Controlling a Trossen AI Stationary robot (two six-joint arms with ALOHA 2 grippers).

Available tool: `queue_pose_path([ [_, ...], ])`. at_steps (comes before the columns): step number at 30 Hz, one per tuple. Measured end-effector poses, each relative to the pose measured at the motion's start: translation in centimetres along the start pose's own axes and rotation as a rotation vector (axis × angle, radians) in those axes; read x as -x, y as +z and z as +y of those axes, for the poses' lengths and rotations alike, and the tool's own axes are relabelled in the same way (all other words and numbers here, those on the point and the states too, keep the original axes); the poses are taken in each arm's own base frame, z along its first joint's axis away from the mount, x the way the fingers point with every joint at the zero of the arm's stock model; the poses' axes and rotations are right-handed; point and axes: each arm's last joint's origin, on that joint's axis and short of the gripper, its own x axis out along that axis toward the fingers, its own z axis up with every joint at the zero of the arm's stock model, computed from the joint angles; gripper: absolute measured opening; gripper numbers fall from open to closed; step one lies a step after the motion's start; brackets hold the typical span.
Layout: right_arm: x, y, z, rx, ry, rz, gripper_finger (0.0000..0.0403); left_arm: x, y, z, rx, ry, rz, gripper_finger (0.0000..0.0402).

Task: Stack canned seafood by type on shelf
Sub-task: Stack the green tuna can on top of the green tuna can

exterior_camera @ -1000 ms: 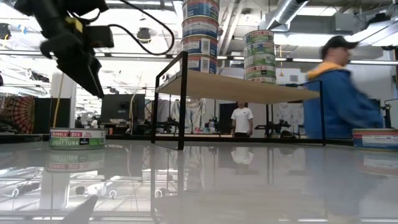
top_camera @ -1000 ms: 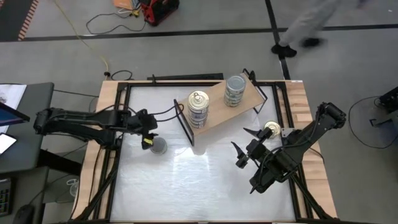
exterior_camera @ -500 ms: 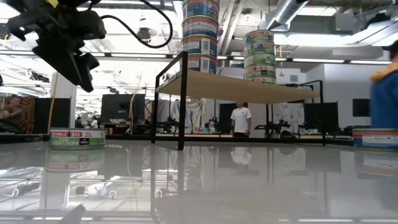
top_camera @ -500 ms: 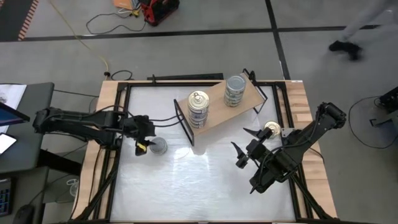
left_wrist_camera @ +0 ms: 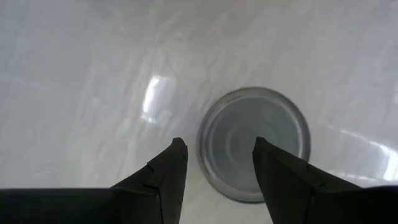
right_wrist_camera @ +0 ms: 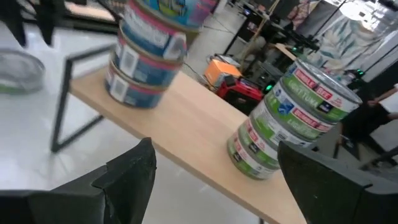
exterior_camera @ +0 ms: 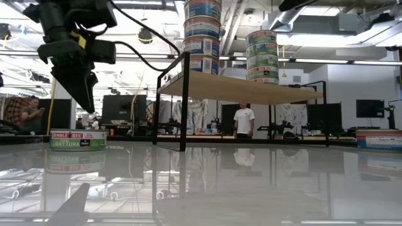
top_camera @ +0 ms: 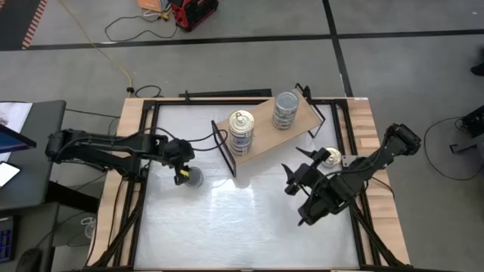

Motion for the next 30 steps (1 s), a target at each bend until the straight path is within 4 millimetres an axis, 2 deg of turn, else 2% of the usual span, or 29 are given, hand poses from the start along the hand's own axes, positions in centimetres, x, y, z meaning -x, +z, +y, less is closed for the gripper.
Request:
queue_pose_path([
  [6,-1.6,-2.0,-0.7,0.006,-0.035,0.054,0.036,0.2,0.7,-0.1,-0.052,-0.095,-0.065,0.0173],
  [10,-2.6,-2.6,-0.8,-0.04,-0.005,0.093,0.0359,0.4,1.0,-0.2,-0.15,-0.083,-0.11,0.0173],
  [14,-3.3,-1.7,0.5,-0.075,0.157,0.103,0.0347,0.4,1.3,0.0,-0.192,-0.021,-0.151,0.0173],
  [19,-4.6,0.0,2.4,-0.077,0.403,0.007,0.0327,0.4,0.9,0.0,-0.103,-0.03,-0.103,0.0173],
  [23,-5.0,0.1,2.5,-0.062,0.421,-0.01,0.0318,0.3,0.2,0.3,-0.055,0.013,-0.032,0.0173],
  [30,-5.2,0.1,2.4,-0.068,0.414,-0.004,0.0316,0.3,0.4,1.1,0.018,0.051,-0.041,0.0173],
])
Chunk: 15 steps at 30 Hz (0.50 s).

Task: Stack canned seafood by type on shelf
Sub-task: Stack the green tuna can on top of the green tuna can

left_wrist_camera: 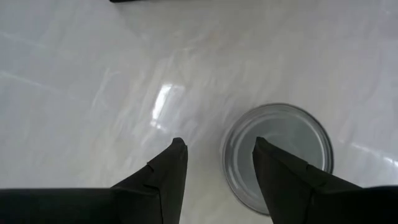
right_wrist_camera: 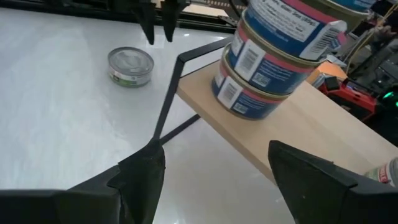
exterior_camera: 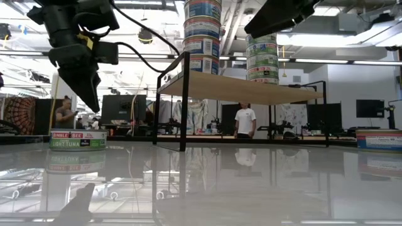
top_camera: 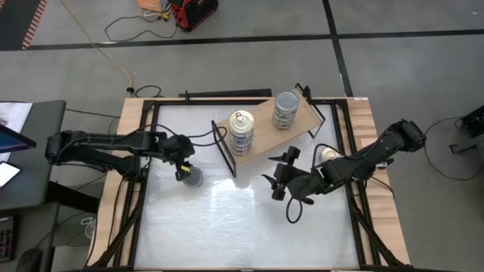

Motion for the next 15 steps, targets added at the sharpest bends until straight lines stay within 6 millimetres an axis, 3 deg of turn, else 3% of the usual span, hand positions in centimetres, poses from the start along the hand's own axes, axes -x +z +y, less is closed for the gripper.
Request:
queue_pose_path([
  [15,0.17,-0.4,0.08,0.043,0.002,0.026,0.0316,-0.91,-0.41,1.03,-0.018,-0.032,0.004,0.0138],
])
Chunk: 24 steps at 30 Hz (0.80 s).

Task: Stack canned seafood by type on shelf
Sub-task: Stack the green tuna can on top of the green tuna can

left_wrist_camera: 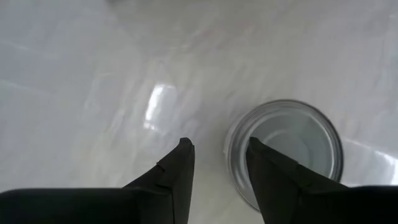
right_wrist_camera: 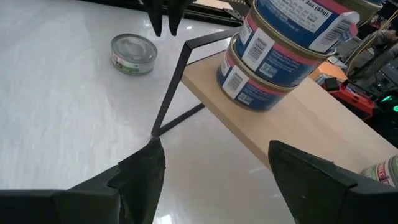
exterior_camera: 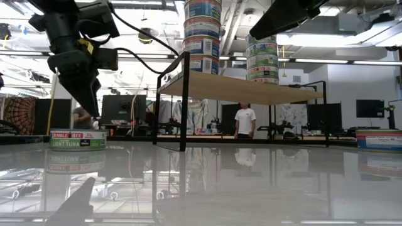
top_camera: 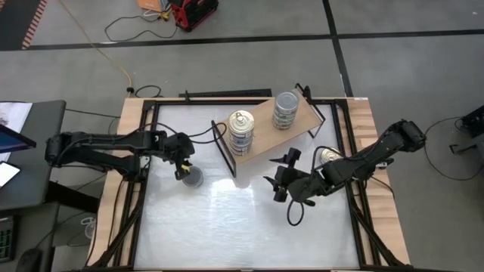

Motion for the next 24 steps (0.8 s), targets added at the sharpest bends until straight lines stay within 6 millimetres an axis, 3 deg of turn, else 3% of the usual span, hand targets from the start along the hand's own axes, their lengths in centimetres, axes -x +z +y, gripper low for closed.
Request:
queue_pose_path([
  [9,0.0,0.1,0.0,-0.007,0.0,-0.005,0.0316,-0.2,0.0,0.9,0.023,-0.032,0.0,0.0128],
  [19,0.0,0.2,0.0,-0.005,0.002,-0.017,0.0316,-2.7,-0.3,0.9,0.007,-0.105,0.118,0.0128],
  [24,0.0,0.2,0.0,-0.003,0.002,-0.016,0.0316,-2.8,0.0,0.9,-0.009,-0.111,0.132,0.0128],
])
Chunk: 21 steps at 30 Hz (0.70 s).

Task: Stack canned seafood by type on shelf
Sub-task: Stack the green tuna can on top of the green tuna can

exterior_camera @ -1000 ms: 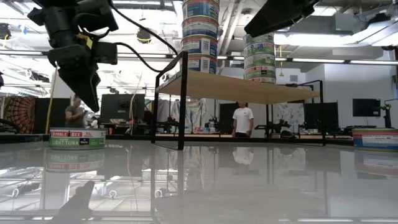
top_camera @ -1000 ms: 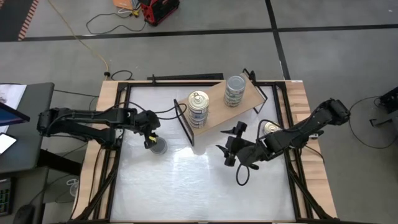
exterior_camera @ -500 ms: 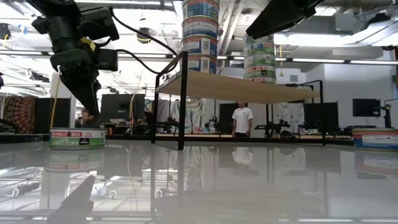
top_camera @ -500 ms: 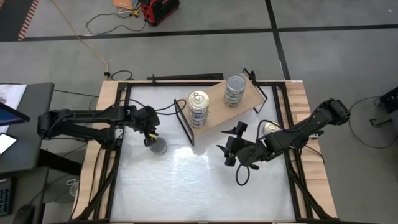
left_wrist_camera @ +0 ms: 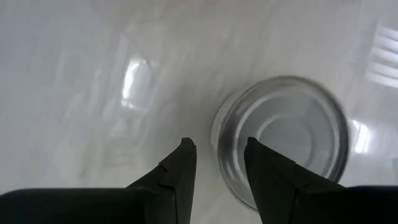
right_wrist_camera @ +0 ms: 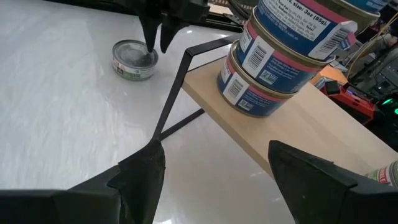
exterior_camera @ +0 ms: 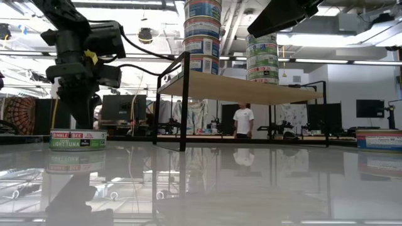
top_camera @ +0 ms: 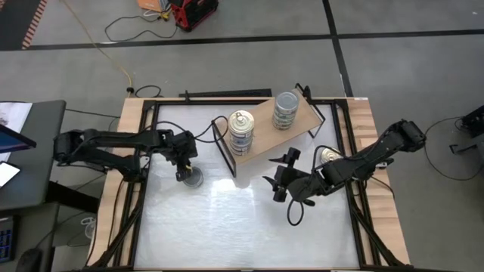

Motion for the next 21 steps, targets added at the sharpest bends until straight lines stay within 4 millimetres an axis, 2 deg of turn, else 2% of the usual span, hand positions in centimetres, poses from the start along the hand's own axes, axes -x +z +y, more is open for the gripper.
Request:
queue_pose_path([
  [7,0.0,0.0,0.0,0.001,0.0,0.001,0.0316,2.8,-0.2,-1.2,-0.106,0.166,-0.141,0.0128],
  [10,0.0,0.0,0.0,-0.002,0.0,0.002,0.0316,3.7,-0.6,-2.5,-0.195,0.188,-0.186,0.0128],
  [14,0.0,0.0,0.0,-0.007,0.0,0.002,0.0316,4.1,-1.2,-4.4,-0.328,0.19,-0.217,0.0128],
  [21,0.0,0.0,0.0,-0.022,0.0,0.002,0.0316,4.1,-2.0,-6.8,-0.475,0.165,-0.228,0.0128],
])
